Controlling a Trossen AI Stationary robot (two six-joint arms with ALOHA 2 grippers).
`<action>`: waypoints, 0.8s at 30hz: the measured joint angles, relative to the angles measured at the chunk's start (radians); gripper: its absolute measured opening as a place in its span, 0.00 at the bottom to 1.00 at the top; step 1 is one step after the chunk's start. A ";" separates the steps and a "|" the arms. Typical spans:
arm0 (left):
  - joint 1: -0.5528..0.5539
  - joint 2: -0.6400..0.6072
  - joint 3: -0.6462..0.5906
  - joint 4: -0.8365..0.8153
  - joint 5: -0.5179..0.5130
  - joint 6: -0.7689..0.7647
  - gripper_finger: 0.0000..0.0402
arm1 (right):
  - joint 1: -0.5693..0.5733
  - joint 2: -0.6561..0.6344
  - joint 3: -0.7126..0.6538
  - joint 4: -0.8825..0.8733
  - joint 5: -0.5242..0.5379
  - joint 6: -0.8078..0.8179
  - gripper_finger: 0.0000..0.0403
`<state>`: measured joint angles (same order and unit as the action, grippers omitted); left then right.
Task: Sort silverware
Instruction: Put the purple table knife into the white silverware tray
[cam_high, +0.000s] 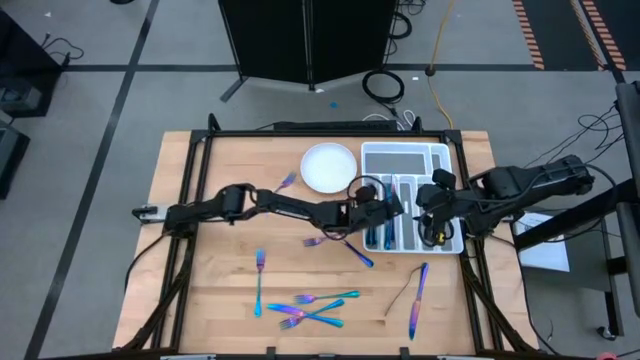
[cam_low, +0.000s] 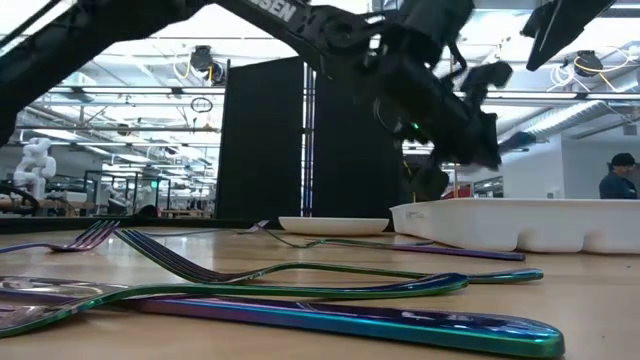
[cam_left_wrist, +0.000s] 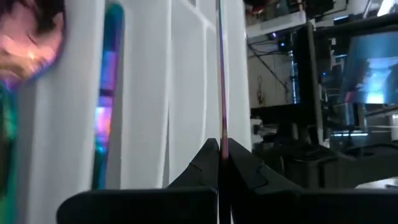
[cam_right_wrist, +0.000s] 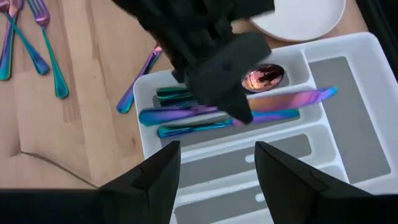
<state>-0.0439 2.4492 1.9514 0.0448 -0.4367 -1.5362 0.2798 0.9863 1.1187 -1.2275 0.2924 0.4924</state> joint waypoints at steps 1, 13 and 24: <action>-0.002 0.006 0.013 -0.021 0.009 -0.026 0.02 | 0.000 0.000 0.000 0.003 0.000 -0.005 0.49; 0.005 0.025 0.053 -0.216 0.025 0.013 0.02 | 0.000 -0.005 -0.001 0.063 0.024 -0.037 0.49; 0.050 0.015 0.103 -0.308 0.044 0.049 0.02 | 0.000 -0.005 -0.001 0.122 0.024 -0.036 0.49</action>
<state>0.0062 2.4645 2.0544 -0.2634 -0.3923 -1.4868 0.2794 0.9817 1.1179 -1.1052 0.3164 0.4564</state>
